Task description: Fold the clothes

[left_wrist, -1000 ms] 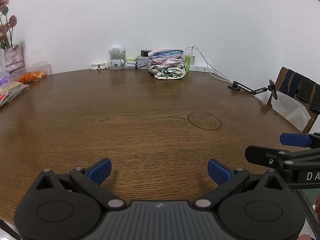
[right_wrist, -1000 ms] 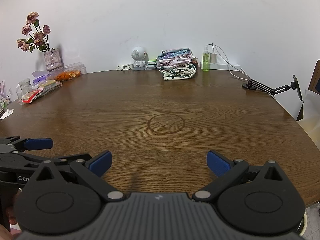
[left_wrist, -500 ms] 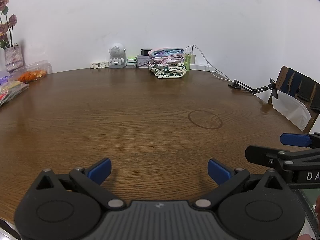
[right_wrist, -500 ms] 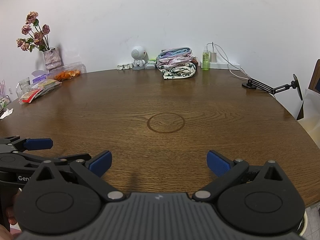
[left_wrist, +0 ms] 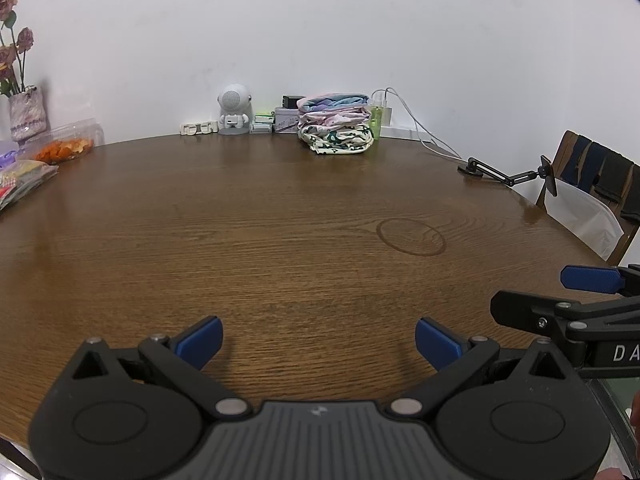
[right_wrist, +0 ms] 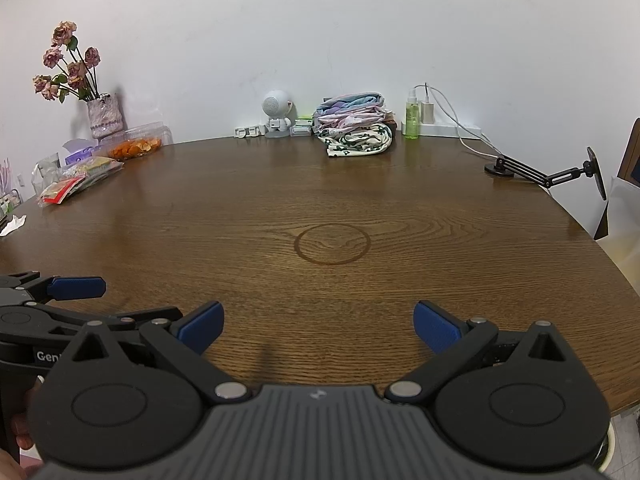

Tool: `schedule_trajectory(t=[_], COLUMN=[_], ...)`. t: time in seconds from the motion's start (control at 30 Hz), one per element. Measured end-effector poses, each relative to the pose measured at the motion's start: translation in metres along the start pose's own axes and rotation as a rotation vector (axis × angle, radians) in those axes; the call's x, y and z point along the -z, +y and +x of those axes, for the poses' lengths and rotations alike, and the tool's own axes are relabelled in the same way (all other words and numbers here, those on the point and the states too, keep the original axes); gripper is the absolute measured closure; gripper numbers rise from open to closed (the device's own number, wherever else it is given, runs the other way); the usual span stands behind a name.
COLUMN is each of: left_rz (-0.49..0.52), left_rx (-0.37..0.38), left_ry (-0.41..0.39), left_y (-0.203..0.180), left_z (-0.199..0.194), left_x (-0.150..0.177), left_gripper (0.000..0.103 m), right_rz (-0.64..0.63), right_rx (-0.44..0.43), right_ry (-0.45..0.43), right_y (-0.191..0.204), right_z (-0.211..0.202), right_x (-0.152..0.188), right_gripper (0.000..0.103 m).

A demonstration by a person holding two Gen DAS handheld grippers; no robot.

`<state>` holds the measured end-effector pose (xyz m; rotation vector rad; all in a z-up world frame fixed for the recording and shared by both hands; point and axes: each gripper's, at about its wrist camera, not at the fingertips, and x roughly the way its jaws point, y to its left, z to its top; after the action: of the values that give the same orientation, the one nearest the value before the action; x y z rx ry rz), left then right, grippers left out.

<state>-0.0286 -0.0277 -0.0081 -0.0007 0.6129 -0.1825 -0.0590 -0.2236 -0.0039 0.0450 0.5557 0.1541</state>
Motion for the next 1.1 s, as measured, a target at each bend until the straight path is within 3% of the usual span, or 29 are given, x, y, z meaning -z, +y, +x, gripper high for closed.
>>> schedule_trajectory(t=[1.1], left_rz=[-0.006], left_rx=[-0.005], left_ry=[0.004], left_y=[0.0006], left_z=[0.0016], left_x=[-0.0024], left_gripper=[0.000], right_rz=[-0.001], right_rx=[-0.001], right_ry=[0.004], right_y=[0.0016], right_z=[0.0013], right_x=[-0.0005], right_gripper=[0.000])
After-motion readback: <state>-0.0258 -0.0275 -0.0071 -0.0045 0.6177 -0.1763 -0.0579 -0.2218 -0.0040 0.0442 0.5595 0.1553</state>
